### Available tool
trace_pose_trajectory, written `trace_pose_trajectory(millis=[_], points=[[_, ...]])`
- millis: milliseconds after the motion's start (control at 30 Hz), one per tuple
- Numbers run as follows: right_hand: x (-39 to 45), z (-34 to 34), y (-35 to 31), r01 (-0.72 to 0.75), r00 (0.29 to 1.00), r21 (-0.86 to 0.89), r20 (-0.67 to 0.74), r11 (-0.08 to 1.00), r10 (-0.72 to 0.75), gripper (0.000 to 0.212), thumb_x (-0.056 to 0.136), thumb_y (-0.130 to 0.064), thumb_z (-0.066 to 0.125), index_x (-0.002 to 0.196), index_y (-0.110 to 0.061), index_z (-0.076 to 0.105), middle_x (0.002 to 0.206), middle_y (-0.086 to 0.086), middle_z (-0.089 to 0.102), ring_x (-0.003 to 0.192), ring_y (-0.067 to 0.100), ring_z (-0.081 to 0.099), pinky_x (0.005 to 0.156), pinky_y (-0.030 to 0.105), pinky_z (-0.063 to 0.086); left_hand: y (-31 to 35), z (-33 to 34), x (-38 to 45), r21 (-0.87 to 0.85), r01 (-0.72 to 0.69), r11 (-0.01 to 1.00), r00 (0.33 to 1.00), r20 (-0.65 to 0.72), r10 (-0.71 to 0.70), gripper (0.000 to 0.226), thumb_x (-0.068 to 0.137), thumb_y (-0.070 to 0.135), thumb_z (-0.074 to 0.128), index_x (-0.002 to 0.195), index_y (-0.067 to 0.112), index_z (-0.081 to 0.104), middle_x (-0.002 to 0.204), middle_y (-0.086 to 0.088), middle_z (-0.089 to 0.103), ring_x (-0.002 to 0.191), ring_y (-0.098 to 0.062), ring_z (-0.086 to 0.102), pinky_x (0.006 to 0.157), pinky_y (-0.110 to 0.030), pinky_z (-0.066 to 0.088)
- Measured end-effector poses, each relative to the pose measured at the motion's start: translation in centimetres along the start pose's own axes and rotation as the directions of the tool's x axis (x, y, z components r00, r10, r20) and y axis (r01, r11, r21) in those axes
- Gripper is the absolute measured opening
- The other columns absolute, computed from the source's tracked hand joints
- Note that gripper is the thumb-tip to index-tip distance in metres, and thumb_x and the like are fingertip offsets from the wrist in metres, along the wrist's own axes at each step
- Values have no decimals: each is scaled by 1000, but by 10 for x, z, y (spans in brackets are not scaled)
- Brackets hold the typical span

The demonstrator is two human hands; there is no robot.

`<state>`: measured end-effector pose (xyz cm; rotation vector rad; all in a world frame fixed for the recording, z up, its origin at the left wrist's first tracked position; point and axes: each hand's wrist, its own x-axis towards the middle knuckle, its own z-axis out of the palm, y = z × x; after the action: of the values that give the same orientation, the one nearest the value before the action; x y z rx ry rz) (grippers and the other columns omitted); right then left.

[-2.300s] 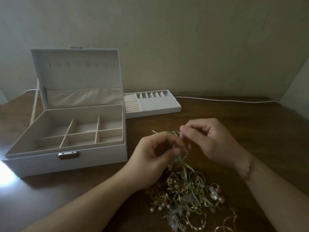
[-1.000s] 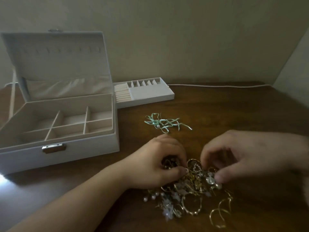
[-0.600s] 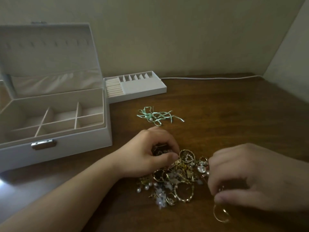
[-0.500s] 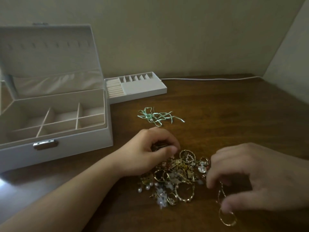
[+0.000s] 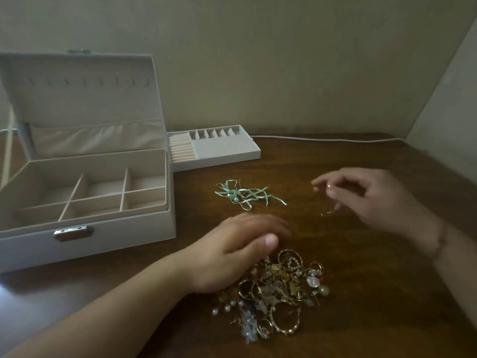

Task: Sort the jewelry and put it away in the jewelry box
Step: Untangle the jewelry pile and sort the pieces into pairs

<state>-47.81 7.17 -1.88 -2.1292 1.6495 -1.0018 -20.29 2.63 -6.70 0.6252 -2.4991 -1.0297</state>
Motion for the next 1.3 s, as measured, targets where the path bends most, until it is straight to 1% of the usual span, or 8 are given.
trace_pose_trajectory(millis=[167,300,400,567,733,833,1033,1300], points=[[61,25,37,-424,905,-133,-83,896,416,11,96,-21,54,93,-28,63,67,-2,71,50,10,65,46,21,48,9,3,-1,309,-163,937,974,203,102,56,97,65,30,140,37,52,150,24,44,144,4,24,117,-46,20],[72,46,36,-374,927,-531,-227,760,297,21,96,-34,46,86,-30,65,68,-11,61,57,5,53,46,20,34,9,2,-1,205,-158,966,977,173,123,60,97,66,29,138,32,56,143,21,52,142,-1,32,116,-46,23],[75,60,28,-347,938,-601,-221,720,267,25,97,-36,42,82,-25,58,73,-7,56,57,6,48,45,21,28,5,0,2,94,-110,990,993,58,105,48,100,54,39,135,29,59,143,19,52,140,-1,37,115,-48,31],[69,54,17,-331,943,-467,-188,820,274,21,100,-25,43,97,-19,63,91,1,62,75,11,57,58,26,46,-4,-12,21,277,30,960,988,-155,14,40,99,49,48,137,40,54,157,21,33,150,-5,19,122,-53,20],[55,25,21,-395,894,-15,-236,918,381,32,93,3,51,108,-23,62,102,-2,65,85,9,67,57,32,60,-17,-18,41,487,158,859,984,-9,-176,62,100,63,12,150,39,39,166,15,19,153,-8,2,122,-57,-7],[47,26,30,-337,902,-89,-314,937,295,27,92,-3,57,102,-27,64,102,-3,68,83,0,61,68,25,57,-21,-20,45,449,231,863,969,-31,-244,72,95,70,8,150,37,40,162,13,30,152,-8,11,123,-56,-1],[58,52,42,-131,982,-245,102,961,159,46,99,-25,50,144,-29,41,154,-10,31,143,10,24,112,30,21,-26,-21,31,383,330,863,941,-202,-270,87,88,74,4,142,27,54,152,4,47,147,-17,29,122,-53,15],[35,44,25,-49,962,-448,219,893,163,47,98,-30,52,143,-35,40,149,-12,40,138,9,34,110,31,31,-22,-18,20,383,195,903,963,-248,-102,61,98,62,27,138,28,58,155,4,42,150,-17,22,122,-48,20]])
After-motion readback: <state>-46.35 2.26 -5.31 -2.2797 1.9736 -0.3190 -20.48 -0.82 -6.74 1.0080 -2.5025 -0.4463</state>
